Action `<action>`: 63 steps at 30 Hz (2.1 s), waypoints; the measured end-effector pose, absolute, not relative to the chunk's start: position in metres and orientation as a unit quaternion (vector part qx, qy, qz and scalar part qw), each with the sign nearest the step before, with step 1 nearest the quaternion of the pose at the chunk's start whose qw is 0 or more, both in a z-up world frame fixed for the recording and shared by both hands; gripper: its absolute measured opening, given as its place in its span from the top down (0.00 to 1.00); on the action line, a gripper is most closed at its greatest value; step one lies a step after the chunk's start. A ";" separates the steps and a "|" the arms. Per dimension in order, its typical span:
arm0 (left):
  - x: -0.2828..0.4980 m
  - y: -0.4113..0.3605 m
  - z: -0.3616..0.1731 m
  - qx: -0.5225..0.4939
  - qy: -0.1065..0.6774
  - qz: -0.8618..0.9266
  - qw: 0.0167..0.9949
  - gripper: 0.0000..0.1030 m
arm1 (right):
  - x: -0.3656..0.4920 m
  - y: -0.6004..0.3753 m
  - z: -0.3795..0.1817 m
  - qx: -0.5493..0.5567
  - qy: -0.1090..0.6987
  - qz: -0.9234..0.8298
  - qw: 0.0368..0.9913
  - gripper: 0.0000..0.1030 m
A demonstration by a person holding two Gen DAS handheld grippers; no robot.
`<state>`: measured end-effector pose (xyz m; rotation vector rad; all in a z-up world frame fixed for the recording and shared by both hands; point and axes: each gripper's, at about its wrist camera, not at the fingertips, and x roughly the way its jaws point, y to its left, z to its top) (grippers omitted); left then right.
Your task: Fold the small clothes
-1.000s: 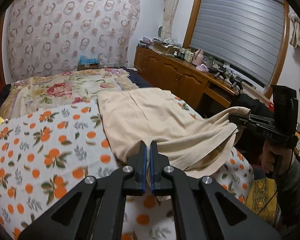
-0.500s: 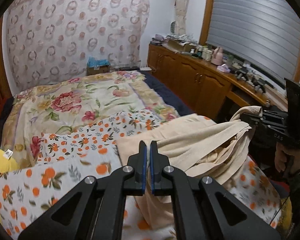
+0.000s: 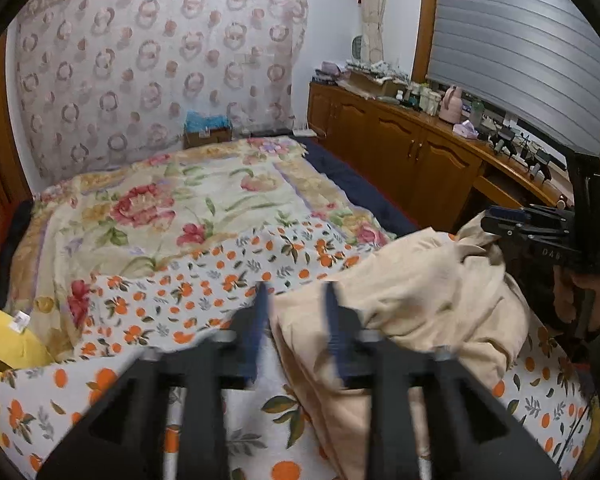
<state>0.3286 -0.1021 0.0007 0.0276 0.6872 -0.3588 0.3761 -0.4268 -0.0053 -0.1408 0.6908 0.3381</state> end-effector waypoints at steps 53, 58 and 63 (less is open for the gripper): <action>0.357 -0.123 -0.060 0.033 0.431 -0.151 0.889 0.51 | 0.399 -0.424 -0.038 -0.064 0.391 0.187 0.899 0.47; 0.364 -0.126 -0.067 0.025 0.443 -0.156 0.883 0.50 | 0.407 -0.425 -0.056 -0.045 0.419 0.181 0.889 0.44; 0.366 -0.130 -0.068 0.028 0.443 -0.163 0.881 0.50 | 0.408 -0.426 -0.060 -0.036 0.420 0.184 0.888 0.44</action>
